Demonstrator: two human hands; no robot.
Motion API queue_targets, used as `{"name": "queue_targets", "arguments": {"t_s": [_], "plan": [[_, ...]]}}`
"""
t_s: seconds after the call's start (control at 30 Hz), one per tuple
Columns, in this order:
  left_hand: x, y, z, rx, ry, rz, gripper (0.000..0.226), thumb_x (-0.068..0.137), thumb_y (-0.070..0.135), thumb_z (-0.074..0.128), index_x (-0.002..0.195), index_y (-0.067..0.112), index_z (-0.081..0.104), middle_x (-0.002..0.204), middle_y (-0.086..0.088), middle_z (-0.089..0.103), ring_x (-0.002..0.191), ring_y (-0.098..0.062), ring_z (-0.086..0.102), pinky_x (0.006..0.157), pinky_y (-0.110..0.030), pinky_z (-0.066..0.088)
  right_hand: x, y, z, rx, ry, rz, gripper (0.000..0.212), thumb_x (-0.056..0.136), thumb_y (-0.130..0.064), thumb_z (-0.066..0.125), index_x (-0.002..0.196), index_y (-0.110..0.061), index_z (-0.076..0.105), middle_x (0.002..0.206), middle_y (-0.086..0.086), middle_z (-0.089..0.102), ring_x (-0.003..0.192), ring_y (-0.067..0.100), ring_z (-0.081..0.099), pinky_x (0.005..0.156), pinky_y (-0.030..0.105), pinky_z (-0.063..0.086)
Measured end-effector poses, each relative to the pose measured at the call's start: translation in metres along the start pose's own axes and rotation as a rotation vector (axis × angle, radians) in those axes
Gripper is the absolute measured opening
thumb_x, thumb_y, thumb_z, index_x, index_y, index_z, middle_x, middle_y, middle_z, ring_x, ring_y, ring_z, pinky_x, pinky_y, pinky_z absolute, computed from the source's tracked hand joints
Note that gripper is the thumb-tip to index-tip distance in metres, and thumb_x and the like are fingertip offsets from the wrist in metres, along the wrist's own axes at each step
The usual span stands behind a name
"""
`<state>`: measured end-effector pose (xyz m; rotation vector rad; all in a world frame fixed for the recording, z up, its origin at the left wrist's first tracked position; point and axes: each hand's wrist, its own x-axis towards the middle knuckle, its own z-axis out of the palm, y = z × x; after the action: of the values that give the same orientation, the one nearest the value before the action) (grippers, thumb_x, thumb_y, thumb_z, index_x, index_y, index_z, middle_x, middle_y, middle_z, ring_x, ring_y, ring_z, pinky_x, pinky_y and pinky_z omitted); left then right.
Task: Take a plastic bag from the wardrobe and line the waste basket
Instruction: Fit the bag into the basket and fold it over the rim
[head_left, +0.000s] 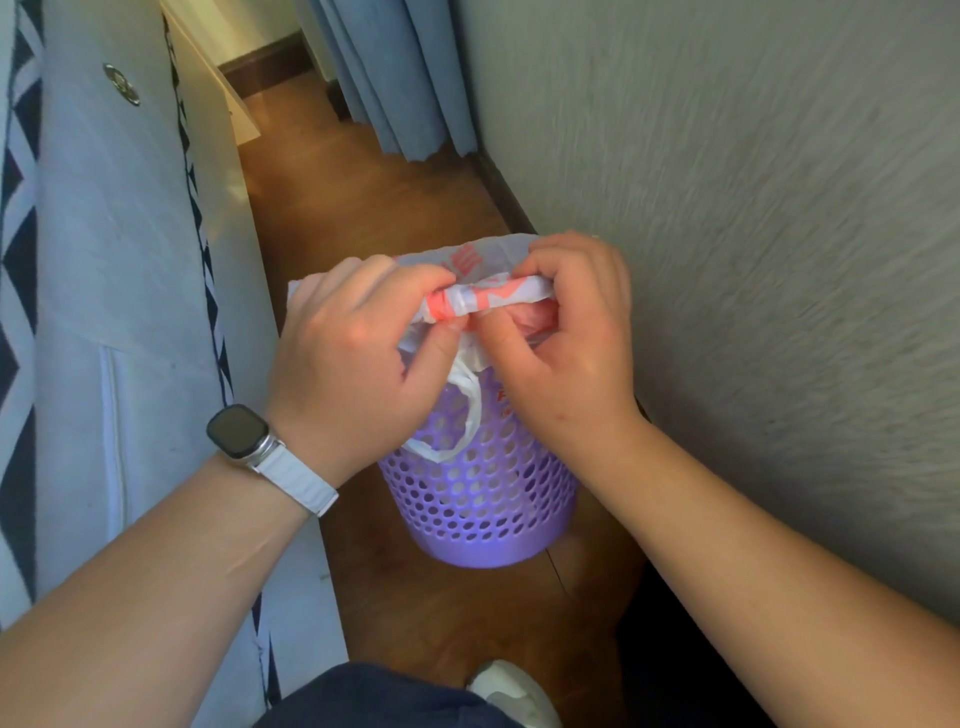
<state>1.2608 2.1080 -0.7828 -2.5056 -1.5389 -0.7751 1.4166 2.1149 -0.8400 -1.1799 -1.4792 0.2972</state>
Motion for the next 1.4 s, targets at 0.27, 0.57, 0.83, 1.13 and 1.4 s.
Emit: {"name": "queue_targets", "arguments": {"t_s": [0.27,0.57,0.83,1.13,1.4], "plan": [[-0.001,-0.007,0.001,0.027,0.009,-0.033,0.011,0.090,0.018,0.055,0.083,0.011,0.059,0.076,-0.005,0.058,0.074,-0.030,0.052,0.069,-0.039,0.033,0.000,0.015,-0.006,0.106,-0.102,0.103,0.036,0.083,-0.026,0.064,0.113,-0.006,0.063,0.122,0.001,0.053,0.119,0.020,0.051,0.107,0.035,0.038],[-0.001,-0.007,0.002,-0.049,0.028,-0.014,0.019,0.094,0.019,0.052,0.081,0.006,0.059,0.076,-0.006,0.055,0.072,-0.030,0.050,0.066,-0.040,0.036,0.005,0.025,-0.015,0.066,-0.052,0.061,0.026,0.086,-0.025,0.059,0.103,-0.006,0.063,0.120,0.008,0.055,0.116,0.029,0.053,0.102,0.043,0.040],[-0.003,0.004,0.000,0.025,-0.010,0.002,0.029,0.091,0.035,0.054,0.104,0.013,0.067,0.100,-0.007,0.063,0.093,-0.028,0.059,0.082,-0.044,0.040,0.000,0.013,-0.009,-0.064,-0.031,-0.017,0.021,0.084,-0.021,0.066,0.093,-0.002,0.064,0.100,0.012,0.062,0.097,0.028,0.057,0.090,0.050,0.040],[-0.009,-0.005,0.013,-0.032,-0.157,0.044,0.021,0.094,0.022,0.049,0.095,0.008,0.065,0.078,-0.009,0.061,0.073,-0.033,0.056,0.063,-0.038,0.042,-0.013,0.010,-0.001,-0.074,-0.120,-0.076,0.025,0.083,-0.019,0.068,0.099,0.001,0.065,0.108,0.016,0.061,0.100,0.034,0.056,0.093,0.041,0.042],[-0.006,-0.010,0.011,-0.013,-0.086,0.046,0.017,0.094,0.019,0.054,0.088,0.007,0.063,0.078,-0.009,0.063,0.074,-0.030,0.055,0.063,-0.038,0.040,-0.007,0.031,-0.012,0.030,-0.130,0.074,0.044,0.084,-0.028,0.063,0.119,-0.002,0.062,0.129,0.013,0.053,0.125,0.024,0.048,0.111,0.034,0.034]]}}
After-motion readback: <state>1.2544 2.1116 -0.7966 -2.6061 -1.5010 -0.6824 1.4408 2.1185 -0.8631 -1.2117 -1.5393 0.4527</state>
